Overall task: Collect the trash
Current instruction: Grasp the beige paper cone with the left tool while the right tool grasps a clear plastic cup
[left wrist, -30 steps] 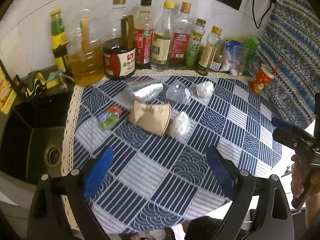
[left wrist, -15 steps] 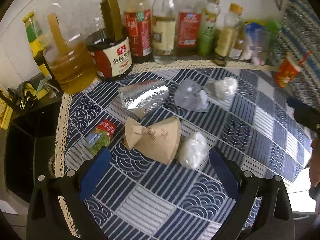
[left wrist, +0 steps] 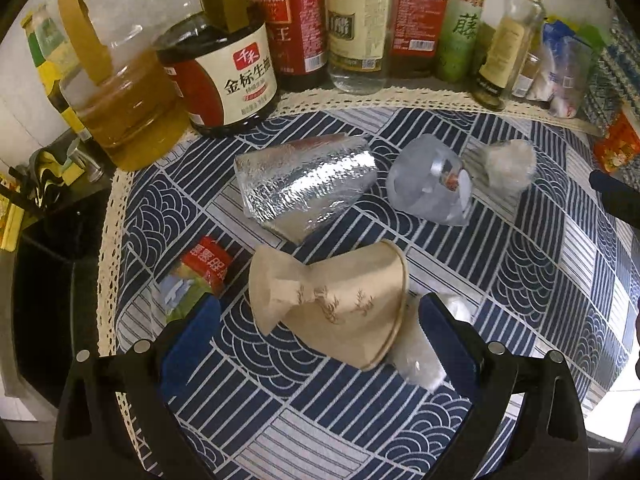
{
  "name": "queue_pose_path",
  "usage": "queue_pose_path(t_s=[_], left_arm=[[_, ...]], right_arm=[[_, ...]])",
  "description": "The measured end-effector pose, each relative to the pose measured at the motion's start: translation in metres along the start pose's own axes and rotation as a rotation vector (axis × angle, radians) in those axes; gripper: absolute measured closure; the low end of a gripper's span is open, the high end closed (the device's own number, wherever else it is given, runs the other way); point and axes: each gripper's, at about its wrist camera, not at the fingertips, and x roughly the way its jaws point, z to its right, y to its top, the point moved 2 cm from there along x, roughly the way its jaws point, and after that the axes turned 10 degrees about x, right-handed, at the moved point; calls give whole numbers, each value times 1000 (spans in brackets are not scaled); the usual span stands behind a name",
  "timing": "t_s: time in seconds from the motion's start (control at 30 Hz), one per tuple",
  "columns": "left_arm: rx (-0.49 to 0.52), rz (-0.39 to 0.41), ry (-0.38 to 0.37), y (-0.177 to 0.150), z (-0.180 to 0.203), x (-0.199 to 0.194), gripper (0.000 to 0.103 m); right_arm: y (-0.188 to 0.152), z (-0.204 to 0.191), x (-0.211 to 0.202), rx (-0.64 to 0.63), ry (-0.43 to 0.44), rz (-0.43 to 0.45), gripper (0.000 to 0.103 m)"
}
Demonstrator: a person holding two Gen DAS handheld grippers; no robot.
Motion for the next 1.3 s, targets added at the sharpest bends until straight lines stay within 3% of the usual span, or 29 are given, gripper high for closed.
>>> queue_pose_path(t_s=[0.43, 0.57, 0.9, 1.13, 1.3], left_arm=[[-39, -36, -3, 5, 0, 20, 8], [-40, -41, -8, 5, 0, 22, 24], [-75, -19, -14, 10, -2, 17, 26], [-92, 1, -3, 12, -4, 4, 26], [-105, 27, 9, 10, -5, -10, 26]], right_arm=[[11, 7, 36, -6, -36, -56, 5], [15, 10, 47, -7, -35, -69, 5], [22, 15, 66, -2, -35, -99, 11], [22, 14, 75, -11, -33, -122, 24], [21, 14, 81, -17, -44, -140, 38]])
